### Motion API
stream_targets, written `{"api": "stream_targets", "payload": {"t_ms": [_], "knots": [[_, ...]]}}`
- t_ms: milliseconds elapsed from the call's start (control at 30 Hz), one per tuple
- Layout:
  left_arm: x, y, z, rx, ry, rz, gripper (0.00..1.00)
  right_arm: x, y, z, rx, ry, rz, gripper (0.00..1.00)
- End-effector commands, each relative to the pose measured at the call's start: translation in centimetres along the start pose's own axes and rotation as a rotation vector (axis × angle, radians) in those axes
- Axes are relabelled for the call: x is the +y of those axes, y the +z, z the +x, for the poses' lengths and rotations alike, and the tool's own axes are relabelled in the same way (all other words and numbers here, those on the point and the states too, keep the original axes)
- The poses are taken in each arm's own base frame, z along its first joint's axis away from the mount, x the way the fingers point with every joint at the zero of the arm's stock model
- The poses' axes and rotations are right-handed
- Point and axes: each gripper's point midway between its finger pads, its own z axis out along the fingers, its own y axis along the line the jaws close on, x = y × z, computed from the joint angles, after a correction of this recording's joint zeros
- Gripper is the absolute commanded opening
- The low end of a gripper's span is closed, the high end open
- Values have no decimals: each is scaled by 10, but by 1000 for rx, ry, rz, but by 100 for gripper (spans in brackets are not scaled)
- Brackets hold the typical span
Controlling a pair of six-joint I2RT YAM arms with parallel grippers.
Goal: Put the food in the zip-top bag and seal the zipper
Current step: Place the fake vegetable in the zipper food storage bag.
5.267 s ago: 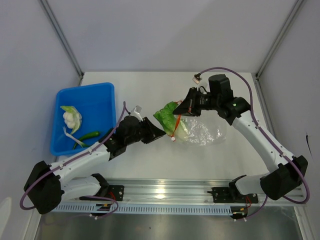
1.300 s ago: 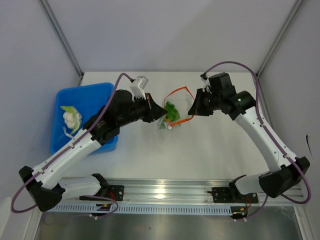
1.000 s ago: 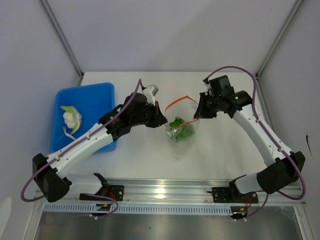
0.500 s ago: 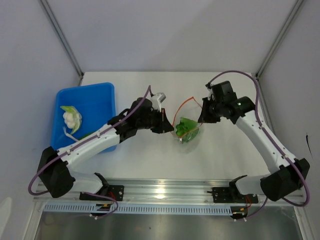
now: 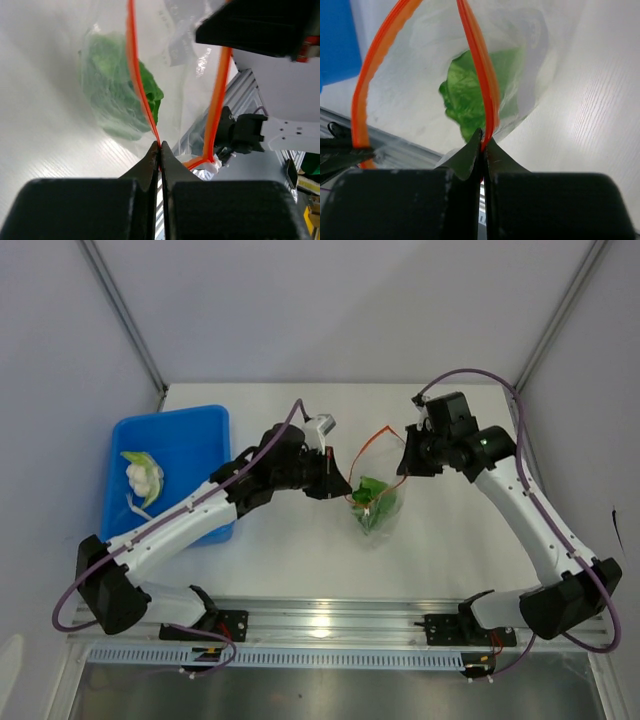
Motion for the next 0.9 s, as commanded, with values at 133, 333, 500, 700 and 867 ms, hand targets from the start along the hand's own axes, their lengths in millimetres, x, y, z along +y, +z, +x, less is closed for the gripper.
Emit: {"api": "stream_targets", "payload": {"t_ms": [133,333,500,700,867], "knots": [[-116,-91,-79,-251,201,297,0,50,-91,-80,-330,-97,-141,0],[10,15,55,106,-72,71,0,5,19,38,13,76,-127,0],[-9,8,28,59,-27,92,1,6,20,20,-16,51,-99,0],[-114,-78,-96,-166,215,204,1,36,-46,-72,-208,-45,-96,0],[-74,-56,-41,-108,129,174,0,32,-45,-39,-183,-4,-132,0]]}}
